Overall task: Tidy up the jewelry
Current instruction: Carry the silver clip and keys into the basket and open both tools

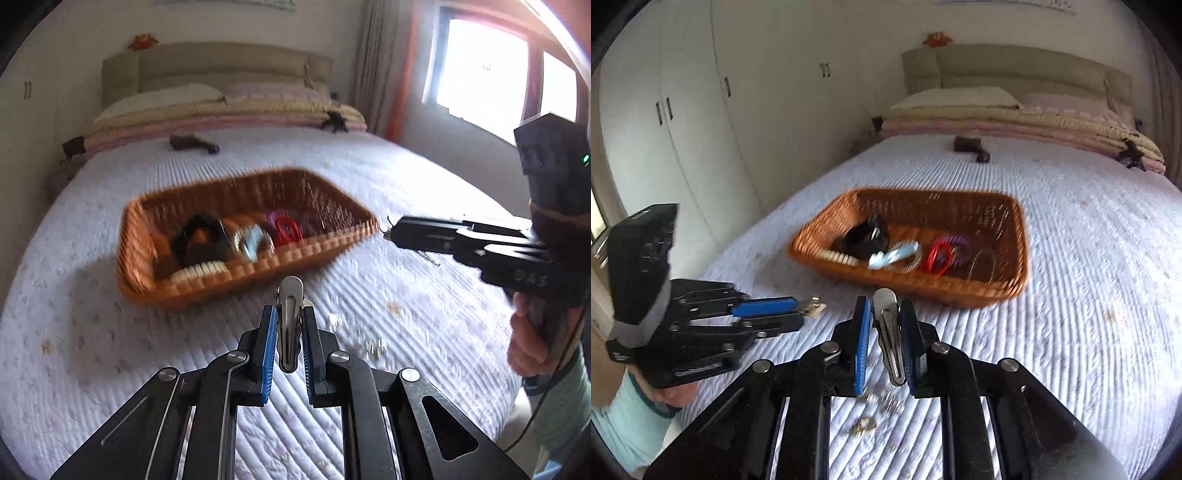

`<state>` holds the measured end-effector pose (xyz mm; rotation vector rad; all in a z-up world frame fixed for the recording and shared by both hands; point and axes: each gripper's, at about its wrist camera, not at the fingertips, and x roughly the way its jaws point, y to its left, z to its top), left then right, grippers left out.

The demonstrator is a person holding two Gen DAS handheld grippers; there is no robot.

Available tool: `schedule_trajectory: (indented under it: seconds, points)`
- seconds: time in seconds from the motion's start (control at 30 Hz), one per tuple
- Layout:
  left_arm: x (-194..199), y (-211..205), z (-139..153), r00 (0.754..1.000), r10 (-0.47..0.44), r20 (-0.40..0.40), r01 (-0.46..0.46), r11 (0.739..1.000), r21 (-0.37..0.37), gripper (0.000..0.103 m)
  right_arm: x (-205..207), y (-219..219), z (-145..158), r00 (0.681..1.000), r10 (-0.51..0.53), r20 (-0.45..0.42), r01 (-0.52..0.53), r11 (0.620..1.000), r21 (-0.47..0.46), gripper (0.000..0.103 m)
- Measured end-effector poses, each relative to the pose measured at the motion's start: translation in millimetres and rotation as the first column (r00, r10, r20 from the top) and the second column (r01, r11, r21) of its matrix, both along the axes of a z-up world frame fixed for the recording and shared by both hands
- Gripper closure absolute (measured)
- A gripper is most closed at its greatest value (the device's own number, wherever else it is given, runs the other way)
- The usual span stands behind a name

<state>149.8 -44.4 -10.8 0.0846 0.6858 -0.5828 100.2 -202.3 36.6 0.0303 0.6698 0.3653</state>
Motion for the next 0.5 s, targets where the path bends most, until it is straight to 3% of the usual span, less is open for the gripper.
schedule_trajectory:
  seconds: [0.1,0.23,0.5]
  points:
    - [20,7,26,0.998,0.053,0.042,-0.052,0.998,-0.023,0.090,32,-5,14,0.998,-0.054,0.009,0.054,0.998,0.037,0.085]
    - [64,13,38,0.993,0.119,0.028,-0.116,0.990,-0.083,0.090,79,-4,15,0.994,-0.111,-0.014,0.111,0.993,0.049,0.085]
    - [143,7,-7,0.976,0.206,-0.071,-0.211,0.976,-0.059,0.090,169,-3,-13,0.976,-0.159,-0.149,0.173,0.981,0.084,0.085]
